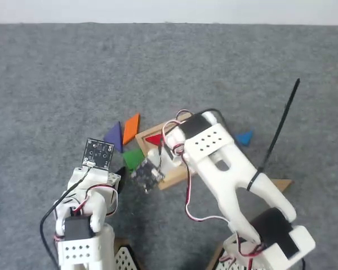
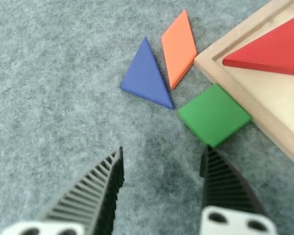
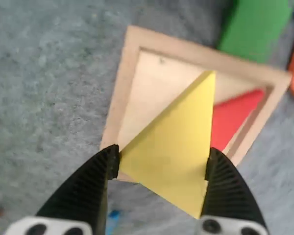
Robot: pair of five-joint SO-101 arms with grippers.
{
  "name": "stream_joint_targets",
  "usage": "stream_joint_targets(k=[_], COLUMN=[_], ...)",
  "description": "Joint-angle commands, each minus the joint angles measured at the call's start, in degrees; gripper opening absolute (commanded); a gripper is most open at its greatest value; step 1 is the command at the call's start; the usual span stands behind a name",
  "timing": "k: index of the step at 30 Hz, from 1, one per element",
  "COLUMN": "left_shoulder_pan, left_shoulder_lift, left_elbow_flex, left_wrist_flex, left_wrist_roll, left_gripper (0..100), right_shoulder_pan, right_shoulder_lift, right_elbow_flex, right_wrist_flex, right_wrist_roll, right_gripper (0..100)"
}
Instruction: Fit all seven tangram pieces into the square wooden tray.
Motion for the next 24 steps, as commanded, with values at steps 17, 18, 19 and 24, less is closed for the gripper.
stream_joint_targets(k=[17, 18, 19, 24], left_shoulder_pan=[0.09, 0.09, 0.09, 0.09], left_shoulder_lift=[-1.23, -1.23, -1.23, -1.23], left_elbow_flex=[-0.48, -0.48, -0.48, -0.48], left_wrist_flex=[0.35, 0.35, 0.35, 0.35], left_wrist_roll=[-1.05, -1.05, -1.05, -1.05], left_gripper=[25, 25, 25, 25], right_shoulder_pan=[-1.45, -1.27, -0.92, 0.66], right_shoulder_lift=[17.45, 18.59, 19.38, 19.91], right_elbow_flex=[-15.12, -16.35, -17.32, -19.96], right_wrist_flex=[-2.24, -2.24, -2.24, -2.24], right_wrist_roll=[30.86, 30.77, 30.15, 24.09], right_gripper=[18.6, 20.1, 21.4, 29.4])
